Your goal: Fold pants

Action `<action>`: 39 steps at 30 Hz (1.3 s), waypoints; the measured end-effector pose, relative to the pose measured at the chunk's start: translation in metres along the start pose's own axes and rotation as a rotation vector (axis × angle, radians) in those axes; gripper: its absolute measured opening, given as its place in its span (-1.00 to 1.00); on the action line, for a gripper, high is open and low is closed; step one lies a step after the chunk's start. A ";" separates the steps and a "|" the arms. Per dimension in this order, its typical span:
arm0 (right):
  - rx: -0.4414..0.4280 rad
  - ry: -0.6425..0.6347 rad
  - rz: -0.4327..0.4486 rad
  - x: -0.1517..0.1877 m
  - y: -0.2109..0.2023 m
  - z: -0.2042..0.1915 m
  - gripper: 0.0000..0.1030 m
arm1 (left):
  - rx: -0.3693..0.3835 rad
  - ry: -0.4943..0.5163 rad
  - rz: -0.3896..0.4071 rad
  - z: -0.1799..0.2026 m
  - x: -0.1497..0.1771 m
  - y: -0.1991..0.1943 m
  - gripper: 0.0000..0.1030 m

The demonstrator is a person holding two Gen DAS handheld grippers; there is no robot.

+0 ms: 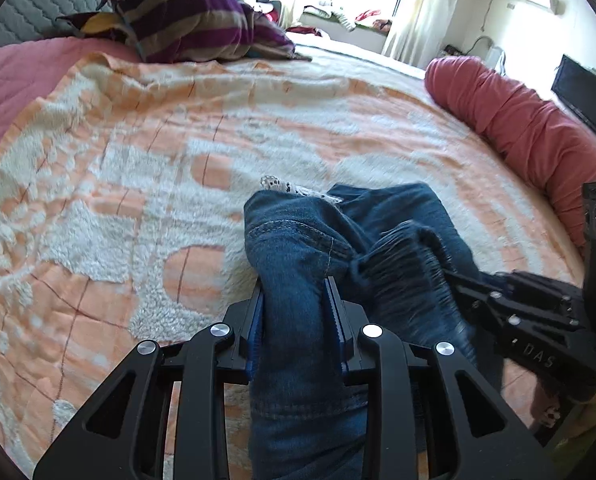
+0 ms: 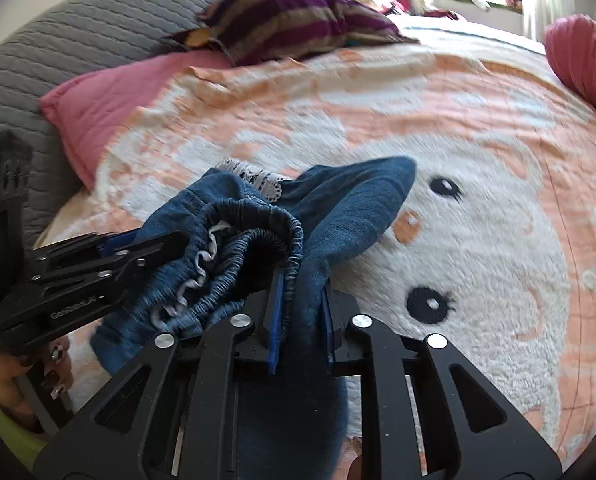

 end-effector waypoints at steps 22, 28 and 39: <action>0.119 0.044 0.033 0.014 -0.023 0.012 0.26 | -0.021 -0.027 -0.010 -0.008 0.011 -0.015 0.13; 0.132 0.005 0.116 0.011 -0.053 -0.005 0.61 | -0.025 -0.022 0.034 -0.004 0.010 -0.045 0.42; 0.125 -0.029 0.256 0.013 -0.123 -0.034 0.83 | -0.063 -0.036 0.138 -0.003 0.011 -0.113 0.91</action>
Point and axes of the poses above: each gripper's, at about its wrist camera, not at the fingertips, and y roughly the way its jaws point, z to its right, x to its underside, the point moved 3 cm from there along y, roughly the way its jaws point, and after that the axes turned 3 degrees about -x, right-handed, at the moved point
